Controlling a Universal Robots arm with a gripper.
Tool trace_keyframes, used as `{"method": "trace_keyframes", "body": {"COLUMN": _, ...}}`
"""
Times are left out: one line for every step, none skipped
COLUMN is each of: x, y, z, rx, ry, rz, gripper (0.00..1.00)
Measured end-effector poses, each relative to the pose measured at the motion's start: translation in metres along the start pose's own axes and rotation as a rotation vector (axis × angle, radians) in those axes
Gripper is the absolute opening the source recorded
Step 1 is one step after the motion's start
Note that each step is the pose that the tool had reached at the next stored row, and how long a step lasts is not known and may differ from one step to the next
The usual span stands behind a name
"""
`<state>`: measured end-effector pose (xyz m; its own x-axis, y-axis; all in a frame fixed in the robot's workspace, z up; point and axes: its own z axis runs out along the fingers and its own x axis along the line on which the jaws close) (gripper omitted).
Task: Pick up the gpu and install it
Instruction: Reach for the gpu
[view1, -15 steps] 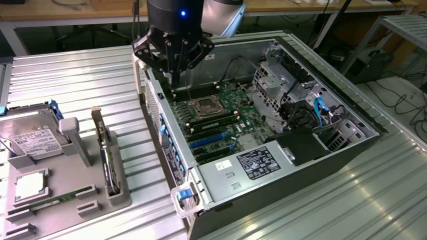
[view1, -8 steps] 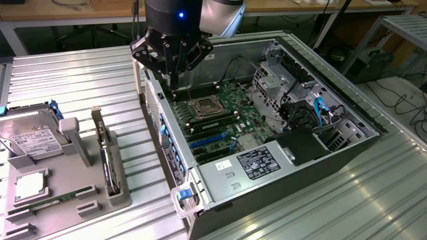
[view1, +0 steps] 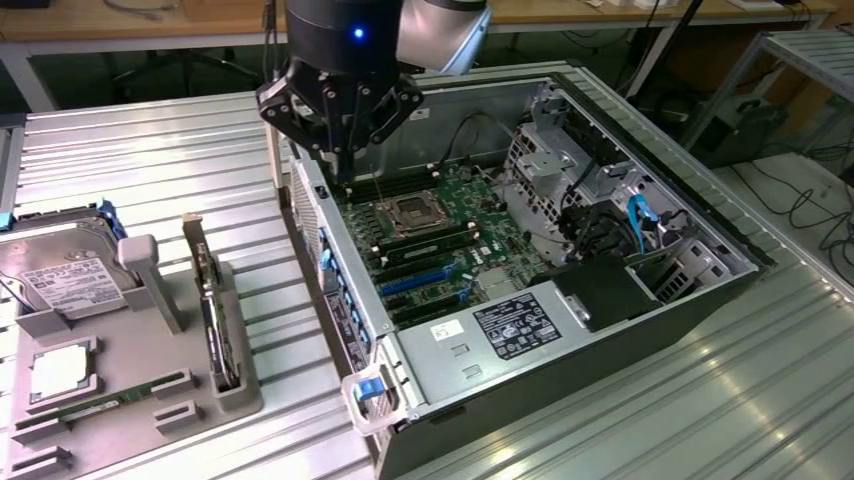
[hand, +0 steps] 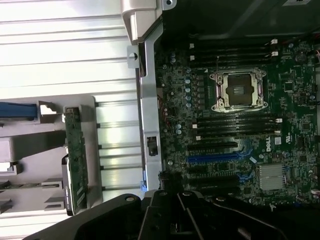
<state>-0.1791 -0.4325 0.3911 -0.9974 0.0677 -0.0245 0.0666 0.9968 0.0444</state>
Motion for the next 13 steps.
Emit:
{"method": "trace_keyframes", "body": {"x": 0.0004, "y": -0.0004, "z": 0.0000, "rx": 0.0000, "ry": 0.0000, "rz": 0.000, "gripper": 0.11}}
{"method": "trace_keyframes", "body": {"x": 0.0009, "y": -0.0009, "z": 0.0000, "rx": 0.0000, "ry": 0.0000, "rz": 0.000, "gripper": 0.11}}
{"method": "trace_keyframes", "body": {"x": 0.0013, "y": -0.0013, "z": 0.0000, "rx": 0.0000, "ry": 0.0000, "rz": 0.000, "gripper": 0.11}}
{"method": "trace_keyframes", "body": {"x": 0.0018, "y": -0.0018, "z": 0.0000, "rx": 0.0000, "ry": 0.0000, "rz": 0.000, "gripper": 0.11}}
{"method": "trace_keyframes", "body": {"x": 0.0024, "y": -0.0023, "z": 0.0000, "rx": 0.0000, "ry": 0.0000, "rz": -0.001, "gripper": 0.11}}
{"method": "trace_keyframes", "body": {"x": 0.0028, "y": -0.0028, "z": 0.0000, "rx": 0.0000, "ry": 0.0000, "rz": -0.001, "gripper": 0.11}}
{"method": "trace_keyframes", "body": {"x": 0.0032, "y": -0.0032, "z": 0.0000, "rx": 0.0000, "ry": 0.0000, "rz": -0.001, "gripper": 0.11}}
{"method": "trace_keyframes", "body": {"x": 0.0037, "y": -0.0037, "z": -0.0001, "rx": 0.0001, "ry": 0.0001, "rz": -0.001, "gripper": 0.11}}
{"method": "trace_keyframes", "body": {"x": 0.0045, "y": -0.0046, "z": 0.0000, "rx": 0.0000, "ry": 0.0000, "rz": -0.001, "gripper": 0.11}}
{"method": "trace_keyframes", "body": {"x": 0.0050, "y": -0.0051, "z": 0.0000, "rx": 0.0000, "ry": 0.0000, "rz": -0.001, "gripper": 0.11}}
{"method": "trace_keyframes", "body": {"x": 0.0053, "y": -0.0054, "z": 0.0000, "rx": 0.0000, "ry": 0.0001, "rz": -0.001, "gripper": 0.11}}
{"method": "trace_keyframes", "body": {"x": 0.0062, "y": -0.0063, "z": 0.0000, "rx": 0.0000, "ry": 0.0001, "rz": -0.001, "gripper": 0.11}}
{"method": "trace_keyframes", "body": {"x": 0.0066, "y": -0.0067, "z": 0.0000, "rx": 0.0000, "ry": 0.0001, "rz": -0.002, "gripper": 0.11}}
